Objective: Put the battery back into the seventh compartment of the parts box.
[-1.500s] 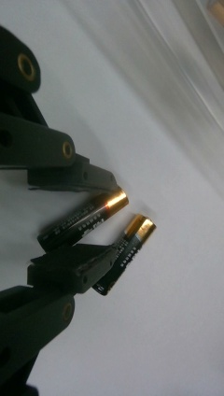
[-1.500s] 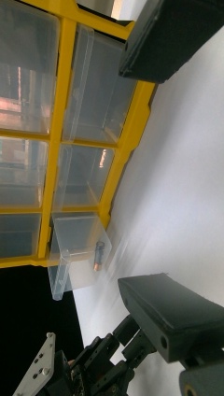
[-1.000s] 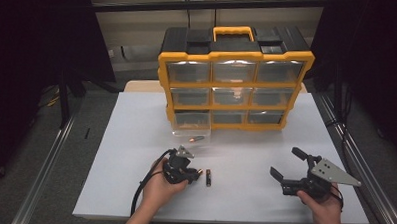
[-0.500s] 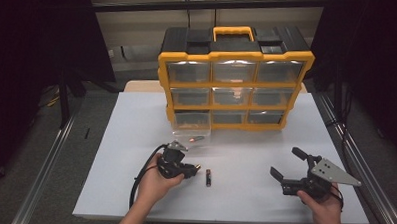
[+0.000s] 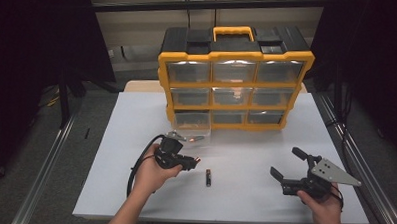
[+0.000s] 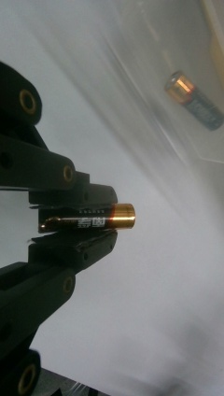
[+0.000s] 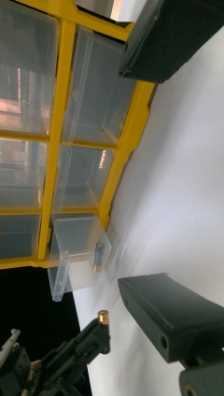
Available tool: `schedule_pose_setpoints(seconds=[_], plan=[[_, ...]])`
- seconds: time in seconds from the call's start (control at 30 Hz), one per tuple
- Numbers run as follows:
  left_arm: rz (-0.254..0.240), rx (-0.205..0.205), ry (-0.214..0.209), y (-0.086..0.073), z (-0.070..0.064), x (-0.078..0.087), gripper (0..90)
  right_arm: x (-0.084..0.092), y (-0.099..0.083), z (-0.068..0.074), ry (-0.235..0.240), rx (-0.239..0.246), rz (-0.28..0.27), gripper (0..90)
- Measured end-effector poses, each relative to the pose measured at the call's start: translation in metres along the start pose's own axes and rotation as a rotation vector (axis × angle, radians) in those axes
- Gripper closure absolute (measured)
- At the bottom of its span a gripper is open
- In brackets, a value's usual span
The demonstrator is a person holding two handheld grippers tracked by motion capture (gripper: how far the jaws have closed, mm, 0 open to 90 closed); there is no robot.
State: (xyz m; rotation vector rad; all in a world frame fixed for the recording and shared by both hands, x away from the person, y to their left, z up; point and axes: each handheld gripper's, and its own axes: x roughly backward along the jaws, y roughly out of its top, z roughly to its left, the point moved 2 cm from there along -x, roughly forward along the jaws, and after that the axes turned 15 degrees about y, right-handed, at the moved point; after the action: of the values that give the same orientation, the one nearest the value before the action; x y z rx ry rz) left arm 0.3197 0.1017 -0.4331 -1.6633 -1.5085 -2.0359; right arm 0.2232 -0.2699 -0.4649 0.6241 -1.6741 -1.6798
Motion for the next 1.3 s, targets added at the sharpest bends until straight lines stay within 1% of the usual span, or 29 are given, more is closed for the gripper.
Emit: schedule_pose_setpoints(seconds=[0.03, 0.07, 0.27, 0.3, 0.33, 0.37, 0.4, 0.43, 0.47, 0.5, 0.53, 0.57, 0.63, 0.7, 0.73, 0.77, 0.83, 0.87, 0.9, 0.97, 1.03, 1.07, 1.1, 1.13, 1.17, 1.2, 1.3], plan=[[-0.008, 0.008, 0.0, 0.003, 0.0, 0.001, 77.4, 0.0, 0.0, 0.0, 0.001, 0.001, 0.0, 1.3], [-0.001, -0.004, 0.003, 0.005, 0.001, 0.003, 77.4, 0.0, 0.0, 0.0, 0.001, 0.003, 0.0, 1.4], [-0.021, 0.015, 0.007, 0.019, 0.004, 0.008, 77.4, 0.0, 0.0, 0.0, 0.001, 0.004, -0.002, 1.3], [-0.017, 0.01, 0.01, 0.021, 0.005, 0.009, 77.4, 0.0, 0.0, 0.0, -0.003, 0.002, -0.002, 1.3], [-0.024, 0.022, 0.005, 0.023, 0.005, 0.009, 77.4, 0.0, 0.0, 0.0, -0.002, 0.0, -0.002, 1.3], [-0.021, 0.016, 0.007, 0.025, 0.006, 0.01, 77.4, 0.001, 0.0, 0.0, -0.002, 0.003, -0.002, 1.3], [-0.028, 0.028, 0.005, 0.027, 0.006, 0.011, 77.4, 0.001, 0.0, 0.0, -0.001, 0.003, -0.003, 1.3], [-0.02, 0.014, 0.01, 0.029, 0.008, 0.012, 77.4, 0.001, 0.0, 0.0, 0.0, 0.001, -0.003, 1.3], [-0.028, 0.023, 0.017, 0.031, 0.008, 0.012, 77.4, 0.0, 0.0, 0.0, -0.001, 0.003, -0.003, 1.4], [-0.026, 0.026, 0.01, 0.033, 0.009, 0.014, 77.4, 0.0, 0.0, 0.0, 0.0, 0.003, -0.004, 1.3], [-0.029, 0.017, 0.013, 0.035, 0.01, 0.014, 77.4, 0.0, 0.0, 0.0, -0.001, 0.003, -0.004, 1.4], [-0.031, 0.024, 0.014, 0.038, 0.01, 0.015, 77.4, 0.0, 0.0, 0.0, 0.001, 0.003, -0.004, 1.4], [-0.029, 0.022, 0.016, 0.041, 0.011, 0.017, 77.4, 0.0, 0.0, 0.0, -0.001, 0.002, -0.003, 1.3], [-0.031, 0.018, 0.02, 0.045, 0.013, 0.018, 77.4, 0.001, 0.0, 0.0, -0.002, 0.001, -0.003, 1.3], [-0.034, 0.023, 0.021, 0.046, 0.013, 0.018, 77.4, 0.001, 0.0, 0.0, 0.001, 0.001, -0.001, 1.3], [-0.037, 0.032, 0.031, 0.048, 0.013, 0.018, 77.4, 0.001, 0.0, 0.0, -0.001, 0.001, -0.003, 1.4], [-0.039, 0.022, 0.027, 0.051, 0.015, 0.02, 77.4, 0.001, 0.0, 0.0, 0.0, 0.002, -0.004, 1.3], [-0.037, 0.028, 0.034, 0.052, 0.016, 0.02, 77.4, 0.0, 0.0, 0.0, -0.001, 0.002, -0.004, 1.3], [-0.036, 0.025, 0.03, 0.053, 0.017, 0.021, 77.4, 0.0, 0.0, 0.0, -0.001, 0.002, -0.004, 1.4], [-0.036, 0.029, 0.038, 0.056, 0.018, 0.023, 77.5, 0.0, 0.0, 0.0, 0.0, 0.002, -0.004, 1.3], [-0.044, 0.038, 0.043, 0.059, 0.019, 0.023, 77.4, 0.0, 0.0, 0.0, -0.001, 0.002, -0.004, 1.4], [-0.035, 0.022, 0.039, 0.06, 0.02, 0.024, 77.4, 0.0, 0.0, 0.0, -0.001, 0.001, -0.003, 1.3], [-0.04, 0.026, 0.043, 0.061, 0.021, 0.024, 77.4, 0.001, 0.0, 0.0, 0.0, 0.001, -0.001, 1.4], [-0.05, 0.042, 0.043, 0.062, 0.02, 0.024, 77.5, 0.0, 0.0, 0.0, -0.001, 0.001, -0.003, 1.4], [-0.039, 0.029, 0.042, 0.063, 0.022, 0.024, 77.4, 0.0, 0.0, 0.0, -0.001, 0.002, -0.003, 1.3], [-0.045, 0.036, 0.046, 0.064, 0.022, 0.024, 77.4, 0.0, 0.0, 0.0, -0.001, 0.002, -0.003, 1.4], [-0.05, 0.04, 0.053, 0.067, 0.025, 0.025, 77.5, 0.0, 0.0, 0.0, -0.002, 0.002, -0.002, 1.3]])
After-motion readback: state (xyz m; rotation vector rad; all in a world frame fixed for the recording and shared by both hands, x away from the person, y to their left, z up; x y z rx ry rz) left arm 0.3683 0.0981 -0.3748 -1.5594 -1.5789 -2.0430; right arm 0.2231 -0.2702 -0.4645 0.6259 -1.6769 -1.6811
